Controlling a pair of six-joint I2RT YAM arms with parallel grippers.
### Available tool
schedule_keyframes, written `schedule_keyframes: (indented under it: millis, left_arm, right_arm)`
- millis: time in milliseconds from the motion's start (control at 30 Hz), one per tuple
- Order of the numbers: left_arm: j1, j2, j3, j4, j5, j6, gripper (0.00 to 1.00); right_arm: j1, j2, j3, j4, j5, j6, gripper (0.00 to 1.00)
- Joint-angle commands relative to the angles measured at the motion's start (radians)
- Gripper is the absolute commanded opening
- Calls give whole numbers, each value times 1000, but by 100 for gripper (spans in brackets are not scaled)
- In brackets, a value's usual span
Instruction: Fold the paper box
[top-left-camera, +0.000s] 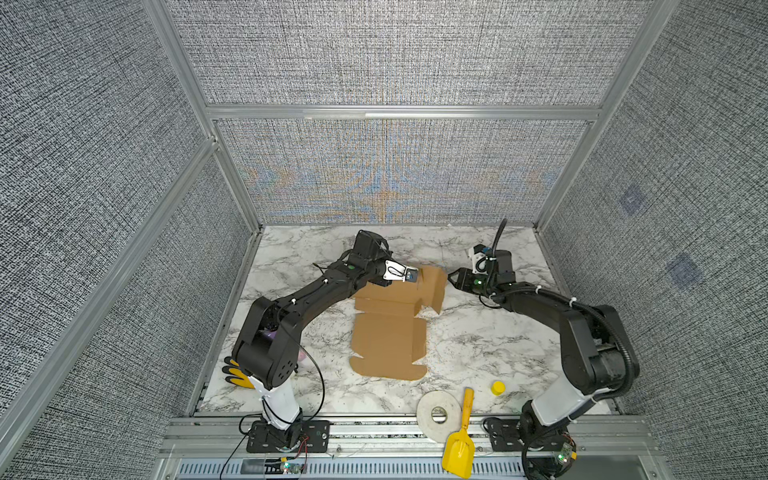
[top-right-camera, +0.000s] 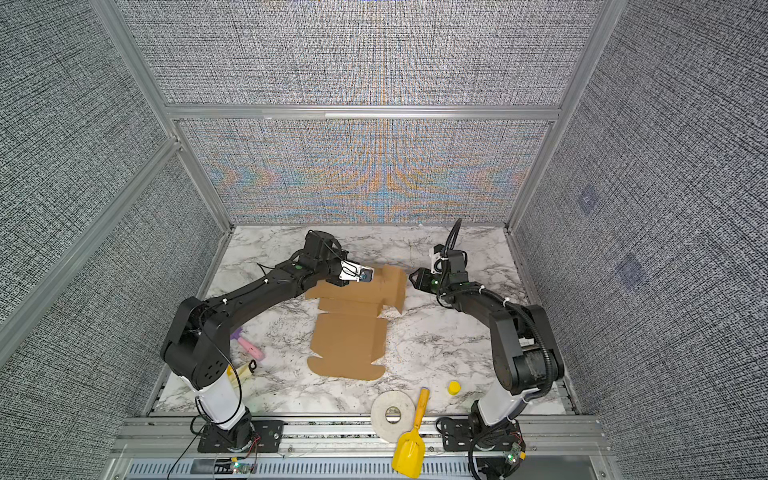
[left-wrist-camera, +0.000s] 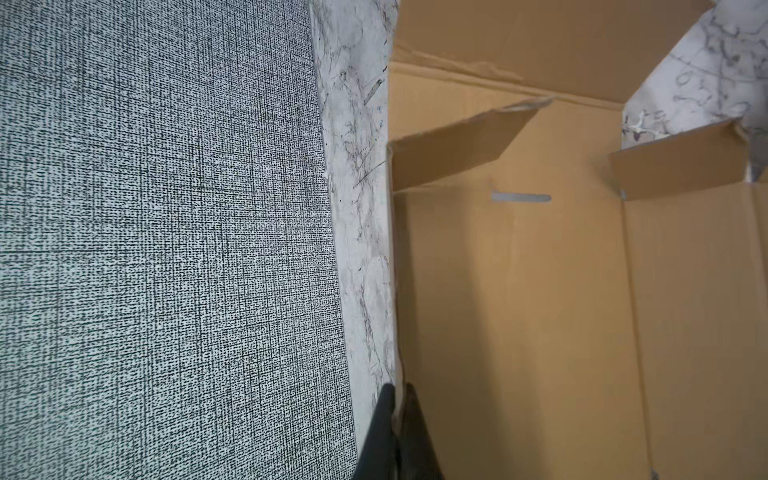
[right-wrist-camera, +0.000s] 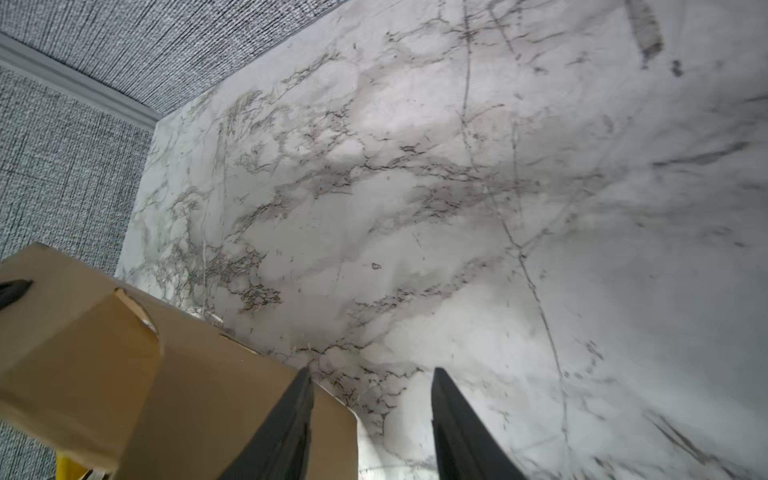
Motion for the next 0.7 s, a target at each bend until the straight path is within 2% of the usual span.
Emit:
schedule_keyframes:
  millis: [0,233,667]
  left_arm:
    - [5,-12,-7,-7,10,25,0]
    - [21,-6,-8,20,21,32,0]
    - [41,7,0,34,18,5,0]
  right_arm:
    - [4,25,25,14,-108,-43,48]
    - [37,85,86,-54,-186,-67,48]
    - [106,71,49,-22,-276,-84,48]
